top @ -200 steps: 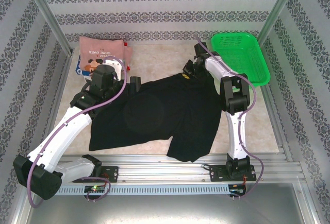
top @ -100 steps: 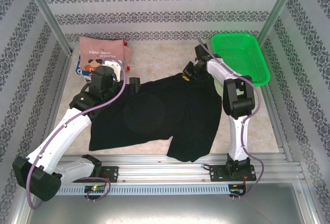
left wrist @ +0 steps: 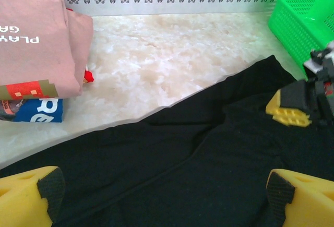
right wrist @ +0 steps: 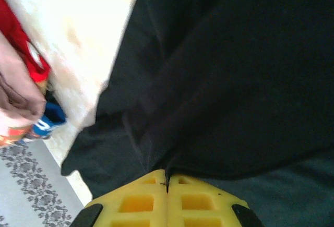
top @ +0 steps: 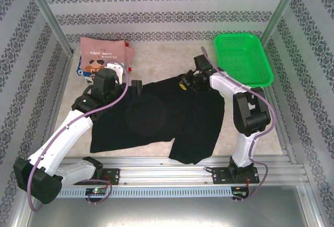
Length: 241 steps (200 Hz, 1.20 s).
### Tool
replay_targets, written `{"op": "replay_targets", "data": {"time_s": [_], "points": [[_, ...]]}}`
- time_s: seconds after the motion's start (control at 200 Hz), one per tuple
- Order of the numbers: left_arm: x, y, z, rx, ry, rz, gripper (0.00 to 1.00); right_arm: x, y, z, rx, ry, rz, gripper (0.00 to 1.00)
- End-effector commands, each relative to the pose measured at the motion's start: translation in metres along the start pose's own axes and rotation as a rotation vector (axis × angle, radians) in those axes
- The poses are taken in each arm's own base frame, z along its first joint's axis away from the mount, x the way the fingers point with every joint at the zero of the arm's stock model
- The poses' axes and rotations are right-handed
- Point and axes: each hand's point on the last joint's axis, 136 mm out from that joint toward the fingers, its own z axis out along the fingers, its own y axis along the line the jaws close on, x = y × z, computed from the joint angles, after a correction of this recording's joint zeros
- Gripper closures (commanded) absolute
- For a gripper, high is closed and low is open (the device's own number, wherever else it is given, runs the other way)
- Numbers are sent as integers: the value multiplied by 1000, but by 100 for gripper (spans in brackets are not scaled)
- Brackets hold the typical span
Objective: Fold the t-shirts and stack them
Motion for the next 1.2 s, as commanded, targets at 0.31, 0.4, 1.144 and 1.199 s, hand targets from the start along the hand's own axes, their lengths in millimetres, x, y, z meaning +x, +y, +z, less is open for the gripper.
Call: {"op": "replay_targets", "data": {"time_s": [0.31, 0.4, 1.144, 1.199], "points": [[4, -3, 2, 14, -14, 29, 0, 46, -27, -15, 45, 15, 49, 100], [8, -4, 5, 18, -4, 25, 0, 51, -31, -18, 59, 25, 36, 100], [35, -2, 37, 5, 71, -11, 0, 80, -74, -34, 249, 114, -107, 100], [37, -2, 39, 5, 79, -13, 0, 82, -77, -29, 255, 130, -108, 99]]}}
